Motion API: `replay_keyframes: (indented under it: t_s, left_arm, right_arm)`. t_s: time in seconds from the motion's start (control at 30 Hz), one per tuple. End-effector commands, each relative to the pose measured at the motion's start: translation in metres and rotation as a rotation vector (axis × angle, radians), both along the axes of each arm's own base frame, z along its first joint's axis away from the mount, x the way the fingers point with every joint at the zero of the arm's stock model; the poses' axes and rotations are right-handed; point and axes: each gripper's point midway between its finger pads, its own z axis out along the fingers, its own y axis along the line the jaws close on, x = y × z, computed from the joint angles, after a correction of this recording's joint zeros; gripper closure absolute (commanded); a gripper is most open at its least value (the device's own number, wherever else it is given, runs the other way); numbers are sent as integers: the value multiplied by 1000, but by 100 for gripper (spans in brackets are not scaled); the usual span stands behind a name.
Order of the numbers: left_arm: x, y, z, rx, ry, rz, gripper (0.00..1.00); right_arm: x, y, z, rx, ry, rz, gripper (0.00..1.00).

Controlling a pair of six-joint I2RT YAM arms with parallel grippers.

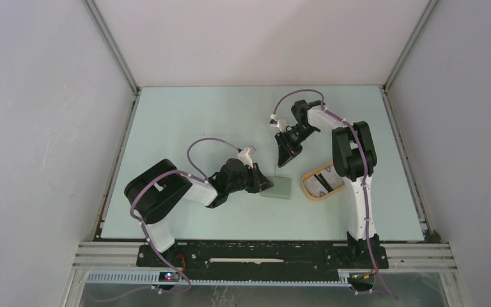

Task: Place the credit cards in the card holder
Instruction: Close the card holder at the center of the board.

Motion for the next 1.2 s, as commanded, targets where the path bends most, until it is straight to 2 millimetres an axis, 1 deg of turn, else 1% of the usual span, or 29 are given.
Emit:
replay_keyframes:
  t_s: [0.0,0.17,0.3,0.53,0.9,1.17]
  left_arm:
    - [4,-10,6,-14,-17,-17,88]
    - [4,-10,7,-15,-17,-17,88]
    - [4,-10,6,-15,-16,-18,88]
    - [4,-10,7,-15,-17,-17,89]
    - [4,-10,6,-15,-13,-20,89]
    - [3,-11,4,-16,-7,-23,89]
  right_arm:
    - [0,7,7,36,21,7,68]
    - [-2,9,7,51,41,11,71]
    - [-4,10,9,64,51,18,77]
    - [-4,12,15,96,61,17,77]
    - [-5,10,14,102,71,20,87]
    - [-6,10,14,107,78,20,88]
